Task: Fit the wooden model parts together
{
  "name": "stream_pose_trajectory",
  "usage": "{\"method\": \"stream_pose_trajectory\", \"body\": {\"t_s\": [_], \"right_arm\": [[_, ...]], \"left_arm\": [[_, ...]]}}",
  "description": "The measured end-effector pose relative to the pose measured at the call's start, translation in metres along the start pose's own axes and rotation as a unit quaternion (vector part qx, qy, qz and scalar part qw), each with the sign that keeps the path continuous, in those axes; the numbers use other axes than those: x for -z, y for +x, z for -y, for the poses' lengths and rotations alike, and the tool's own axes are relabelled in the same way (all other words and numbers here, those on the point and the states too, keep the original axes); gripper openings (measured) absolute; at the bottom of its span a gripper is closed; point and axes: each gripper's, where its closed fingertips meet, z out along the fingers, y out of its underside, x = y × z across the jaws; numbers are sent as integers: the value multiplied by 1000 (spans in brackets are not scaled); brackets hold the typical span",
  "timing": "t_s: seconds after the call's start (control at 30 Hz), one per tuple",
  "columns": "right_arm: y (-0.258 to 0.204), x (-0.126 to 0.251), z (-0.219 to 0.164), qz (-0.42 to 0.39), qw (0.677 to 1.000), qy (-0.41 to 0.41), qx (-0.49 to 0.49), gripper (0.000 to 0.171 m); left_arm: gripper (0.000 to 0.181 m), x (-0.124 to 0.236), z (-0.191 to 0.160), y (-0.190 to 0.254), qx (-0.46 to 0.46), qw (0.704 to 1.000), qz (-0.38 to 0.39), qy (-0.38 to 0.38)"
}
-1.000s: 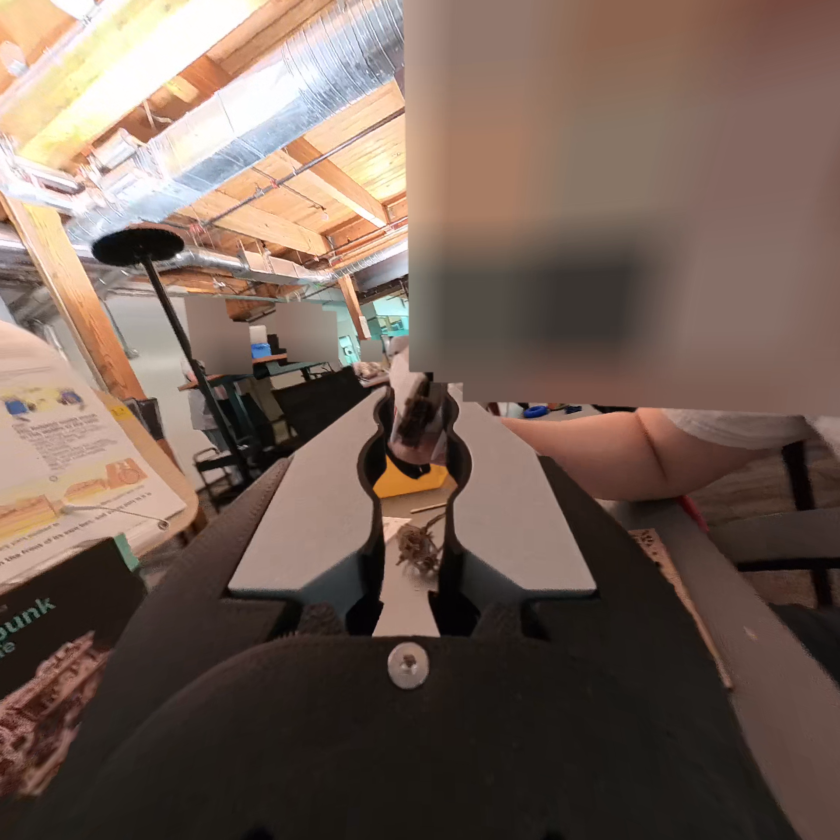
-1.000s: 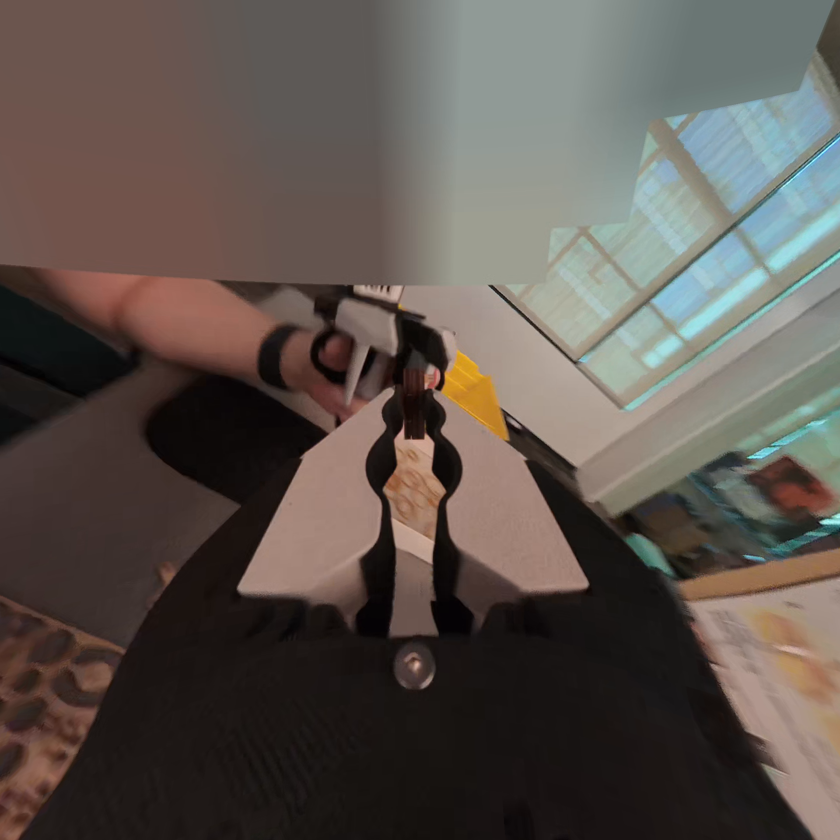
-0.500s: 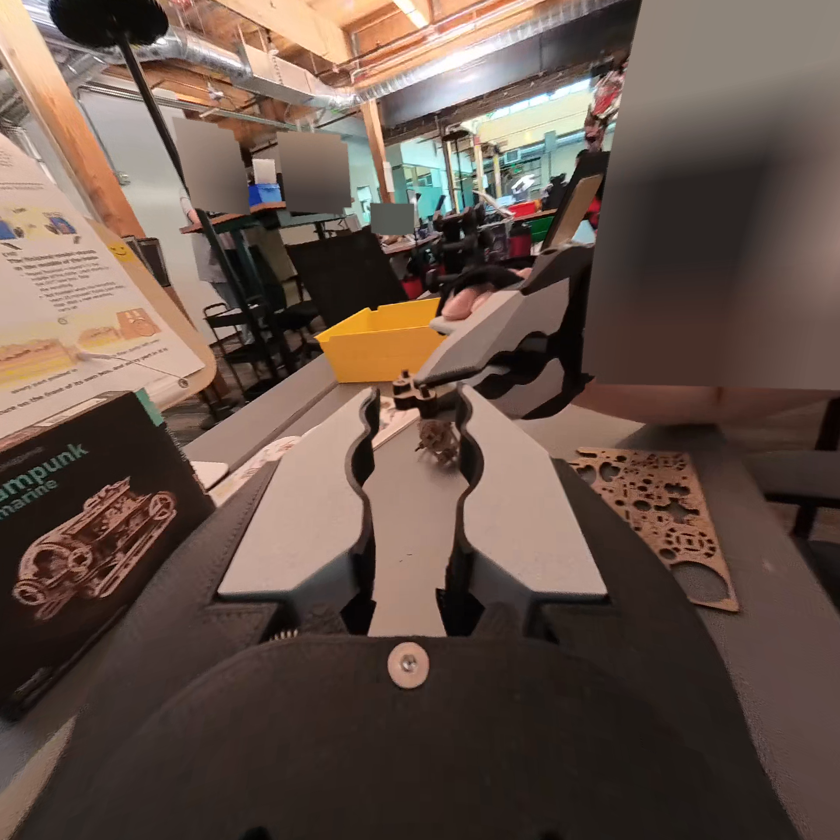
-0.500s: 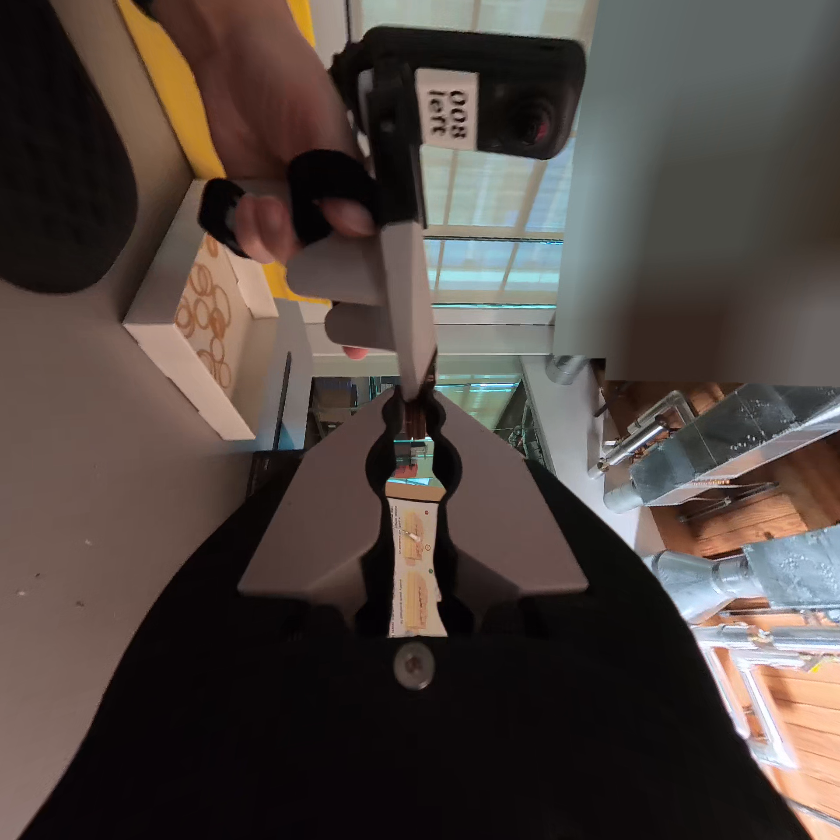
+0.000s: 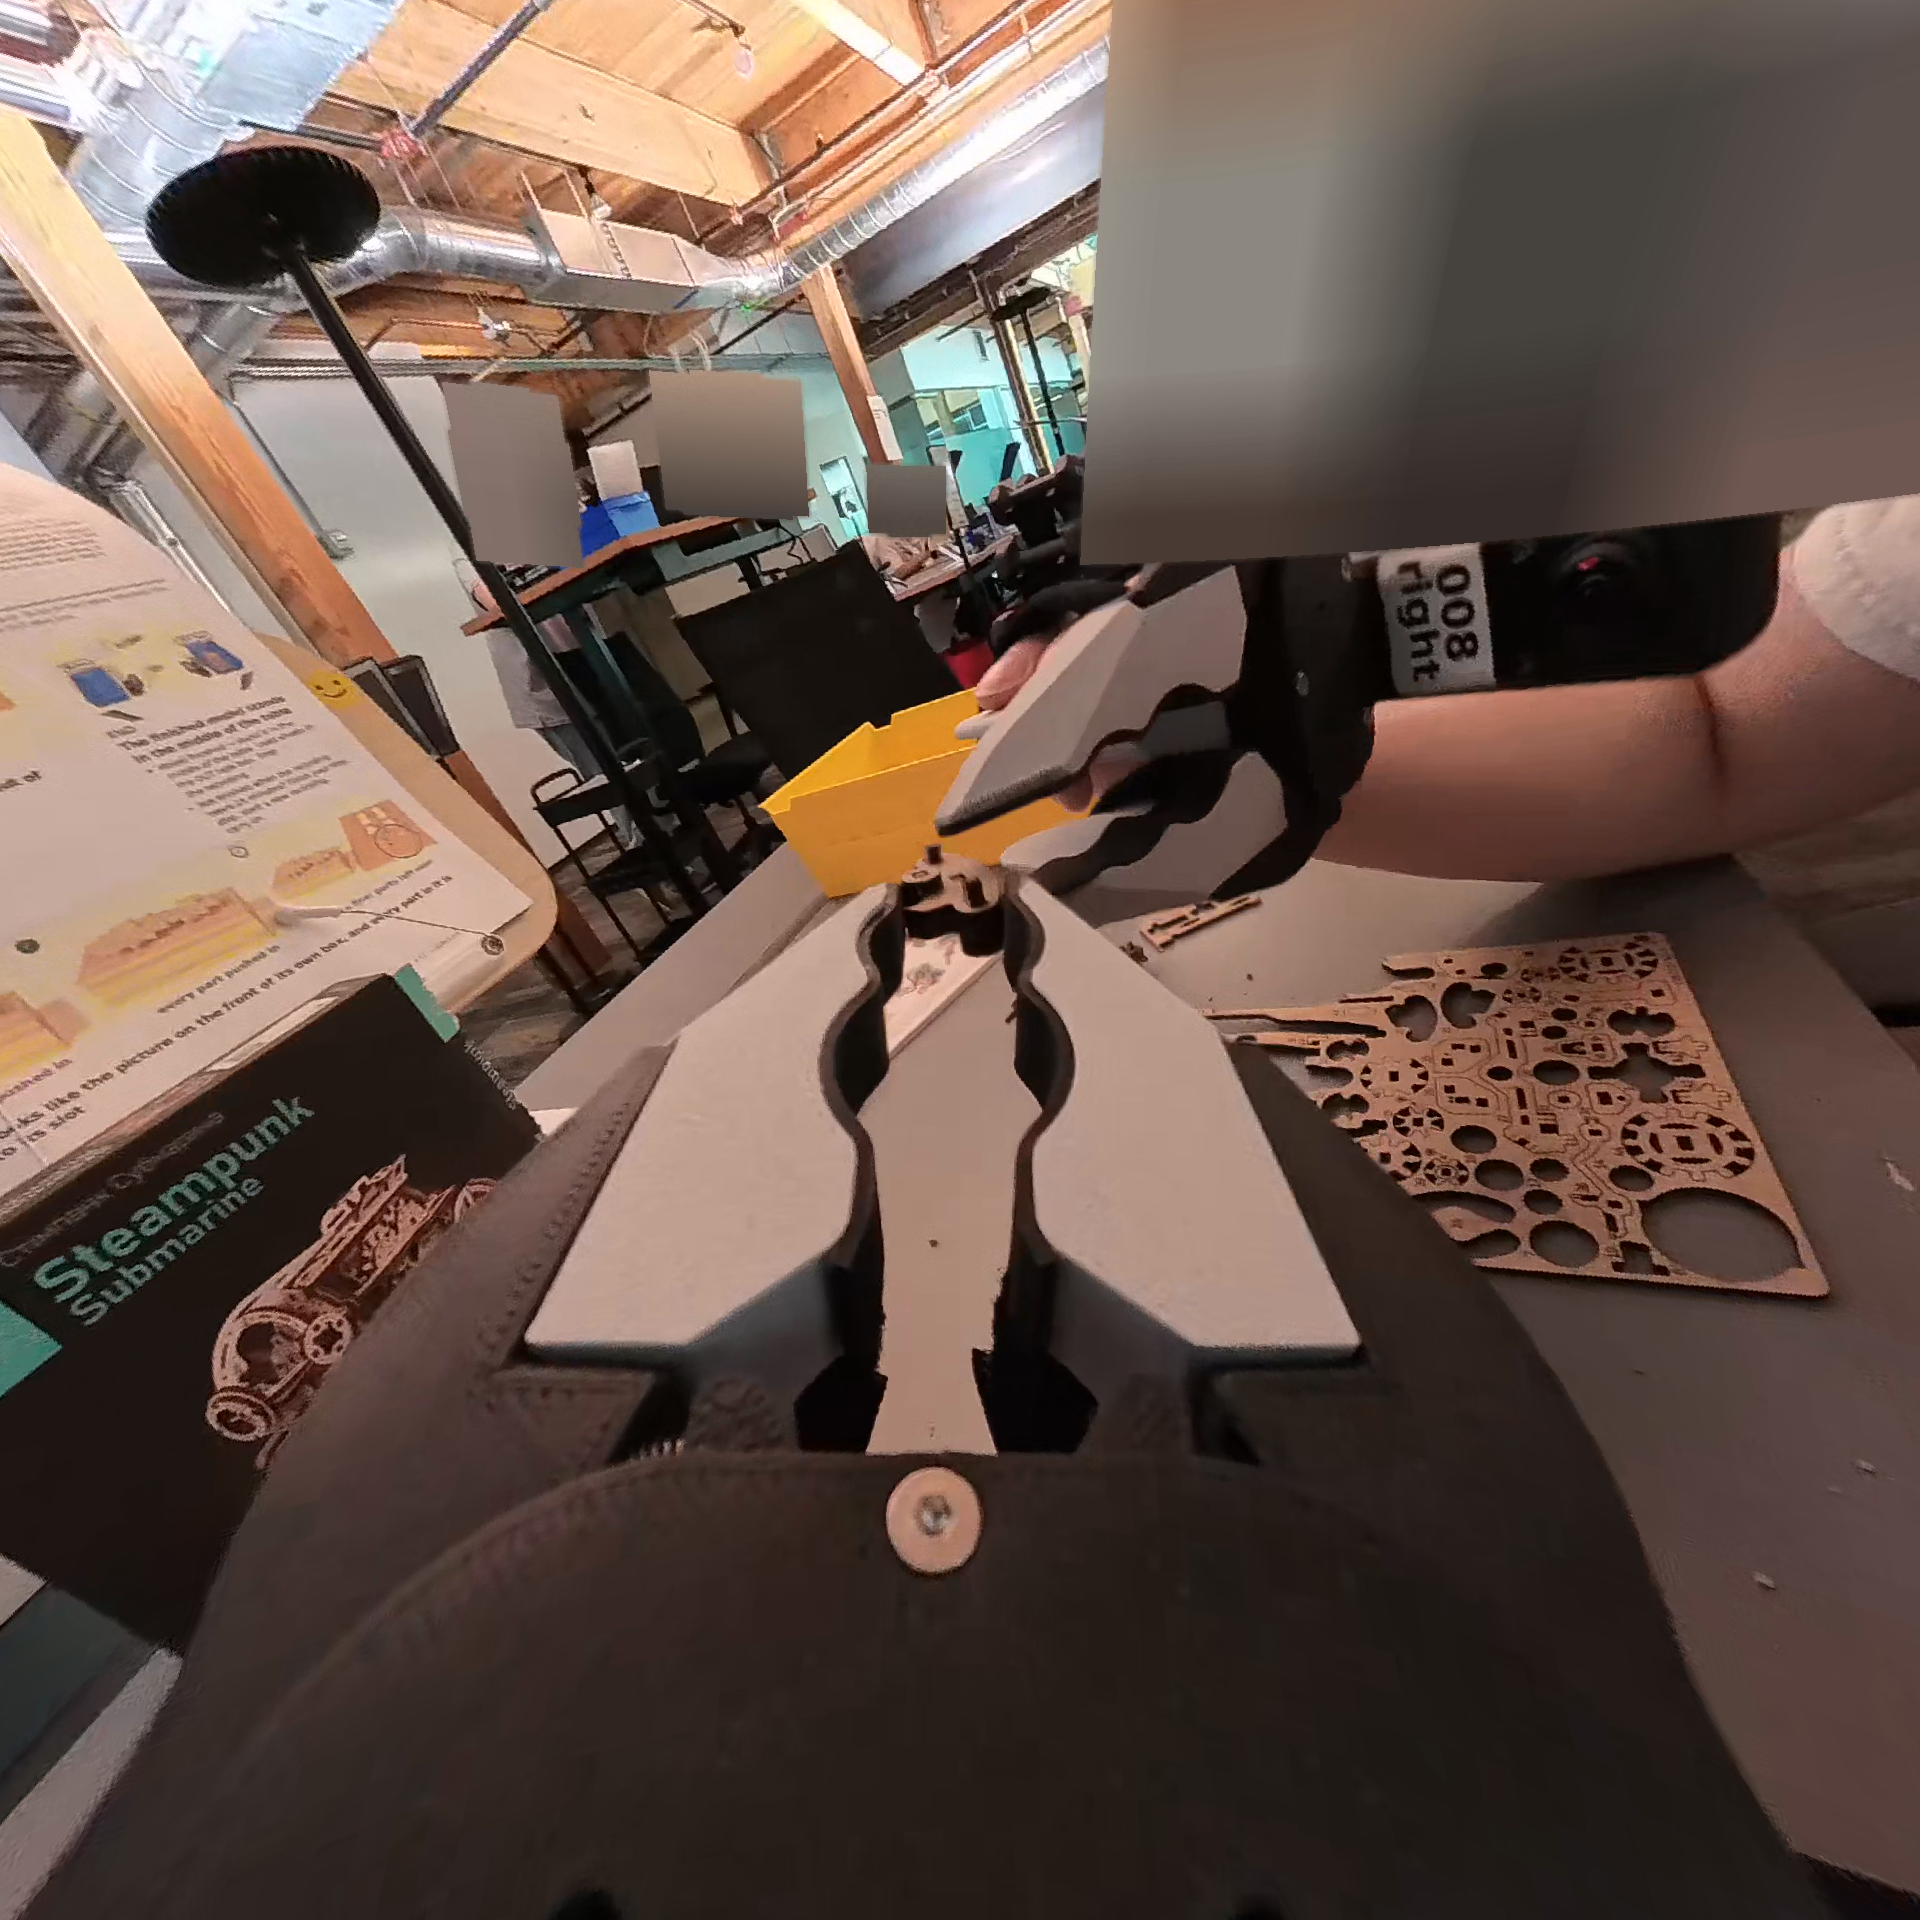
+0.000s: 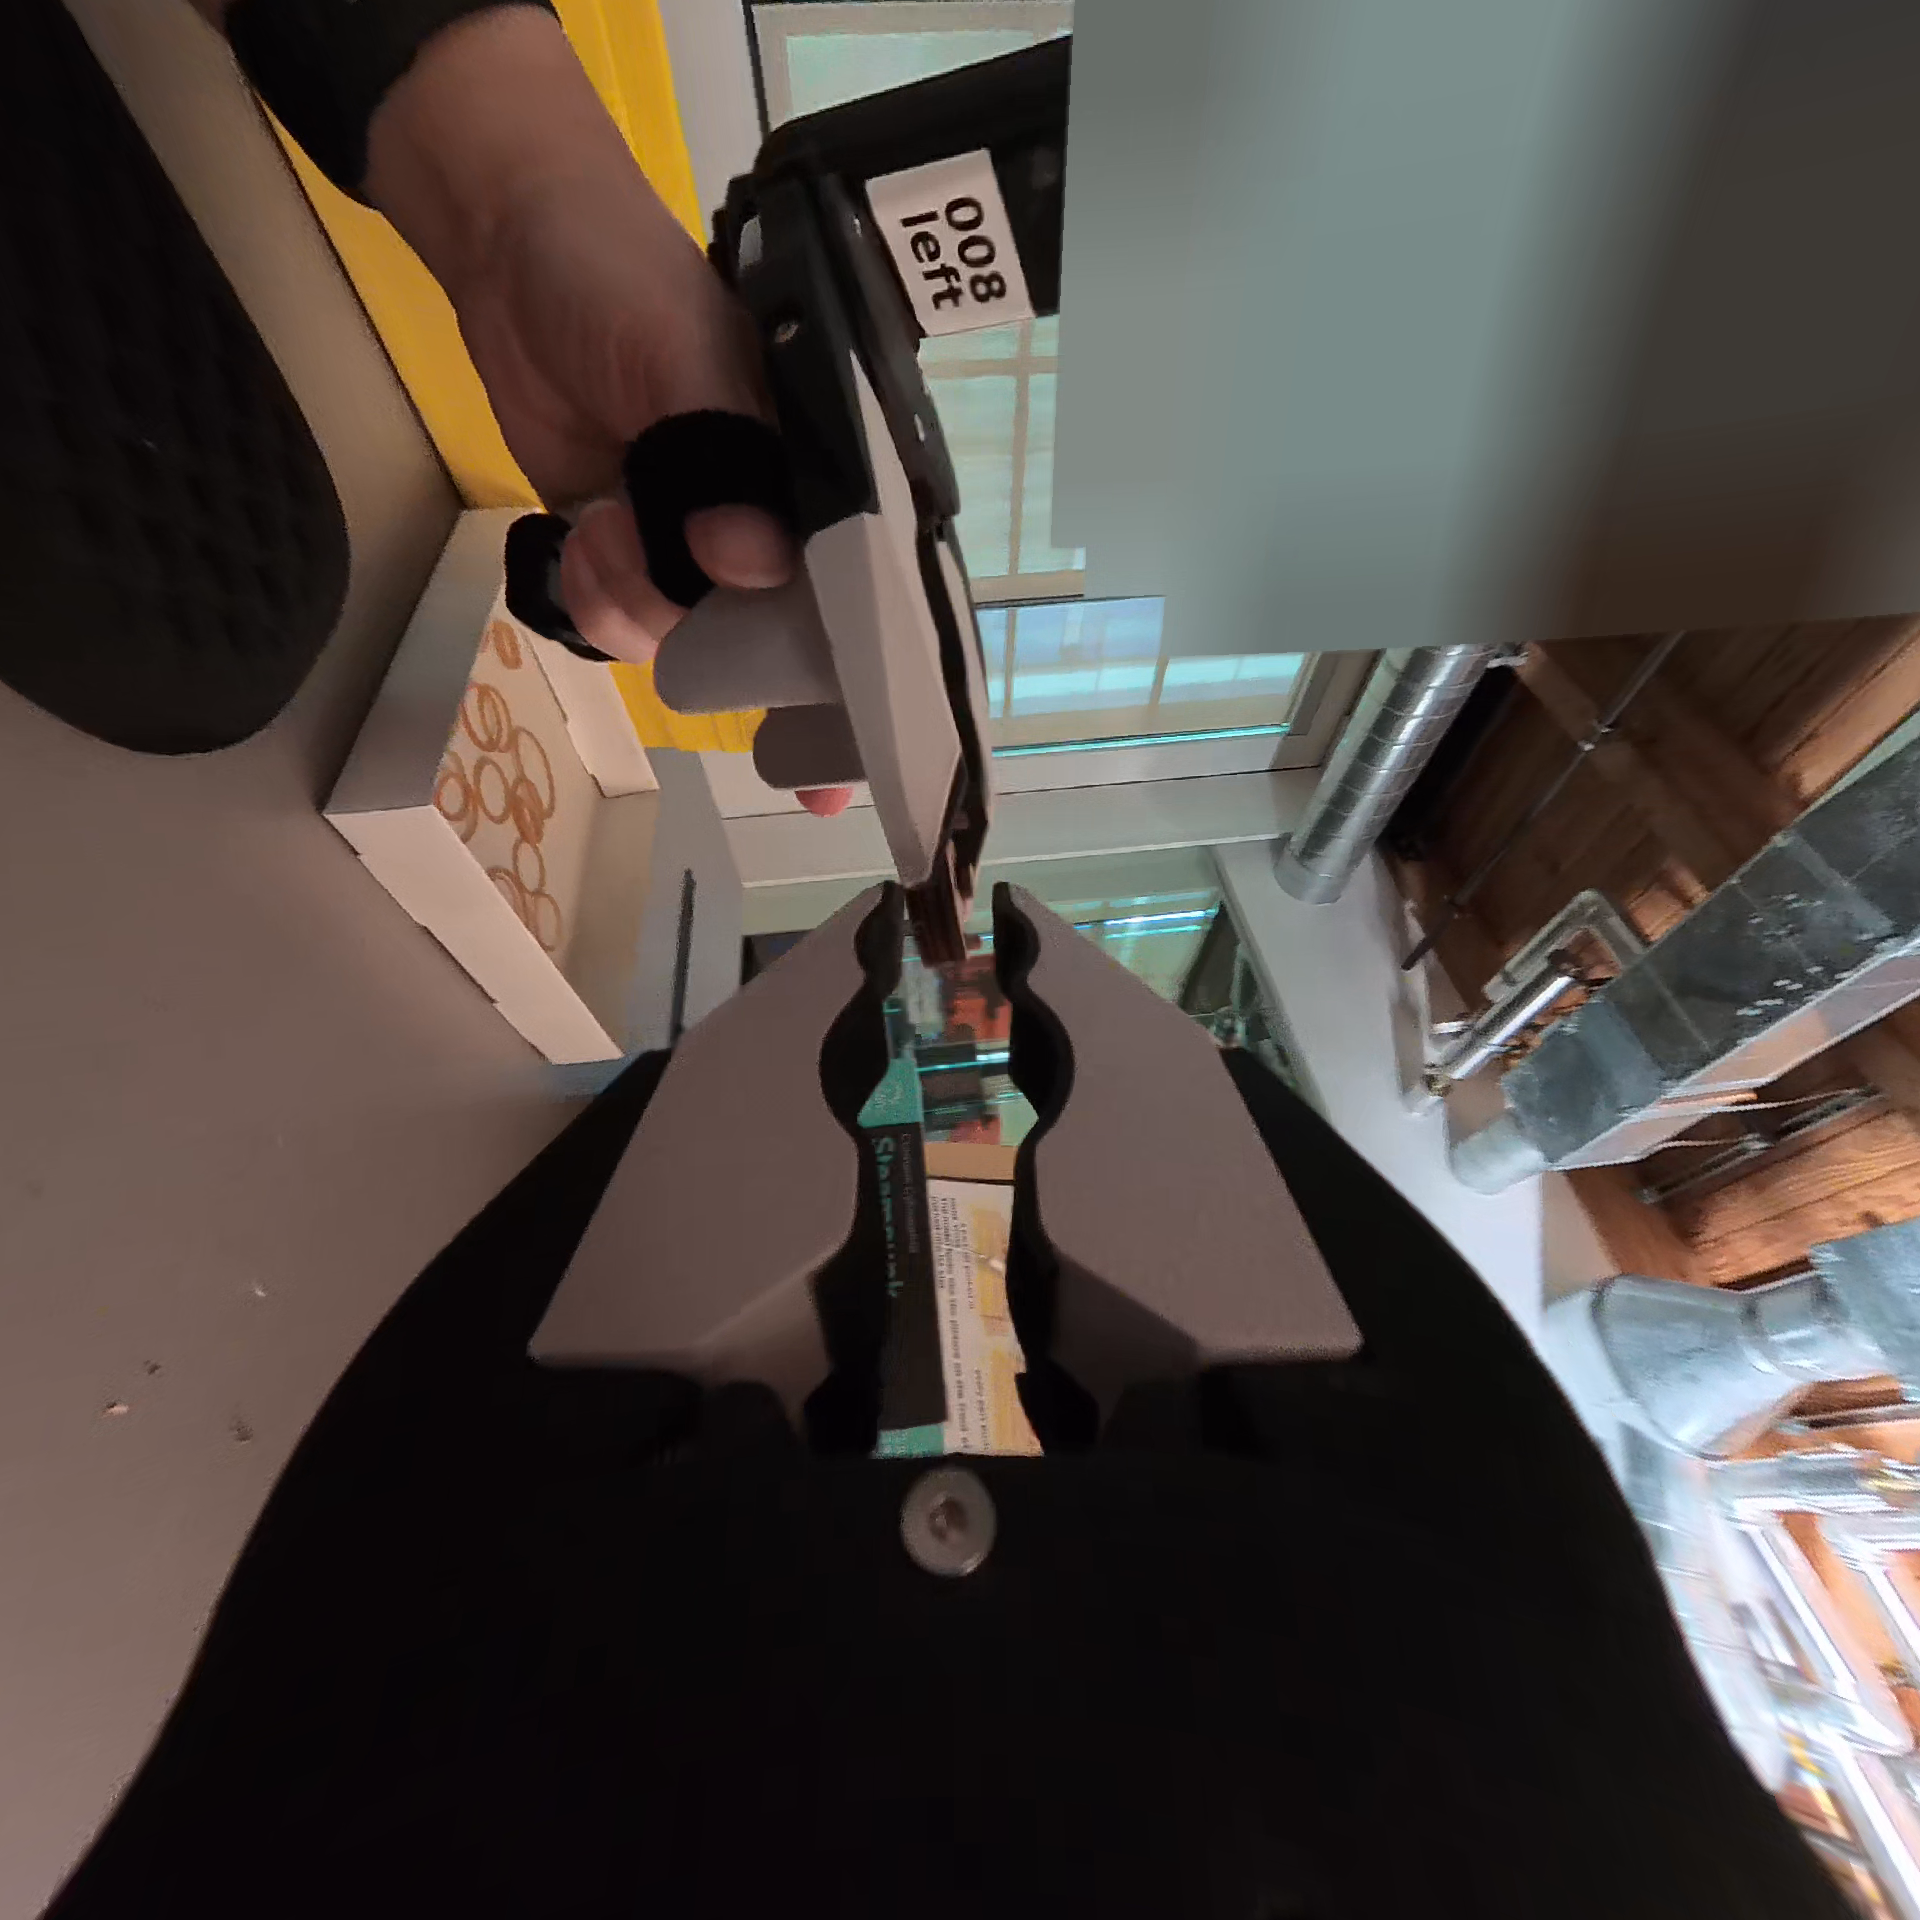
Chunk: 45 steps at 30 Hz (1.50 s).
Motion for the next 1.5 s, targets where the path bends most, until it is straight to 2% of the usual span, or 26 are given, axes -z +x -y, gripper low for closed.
{"method": "stream_pose_trajectory", "body": {"t_s": [0.03,0.17,0.3,0.4,0.53,0.63,0.77,0.8,0.9,1.0,1.3,1.5], "right_arm": [[-1,1,-2,12,1000,1,-10,16],[-11,16,-18,77,994,-22,-68,14],[-42,39,-27,166,962,-30,-216,15],[-75,59,-12,240,933,-25,-268,15],[-116,77,24,334,882,-9,-332,14],[-135,76,39,366,861,-13,-352,13],[-159,70,47,421,807,-42,-411,13],[-162,67,45,420,802,-53,-421,13],[-167,63,41,418,798,-64,-429,12],[-173,67,45,442,775,-70,-446,13],[-180,70,45,456,755,-84,-465,7],[-178,73,40,435,774,-95,-449,7]], "left_arm": [[17,1,0,0,-2,1000,-3,-2],[17,7,-11,8,28,999,-41,-7],[17,9,-44,39,47,991,-101,-77],[17,12,-81,70,26,973,-152,-171],[17,17,-106,96,15,948,-205,-245],[17,18,-114,104,21,935,-224,-274],[17,17,-123,106,27,930,-224,-291],[17,17,-123,106,27,930,-224,-291],[17,19,-127,108,41,923,-227,-308],[17,20,-133,110,36,916,-230,-326],[17,22,-142,113,34,905,-236,-351],[17,23,-144,114,45,900,-240,-361]]}}
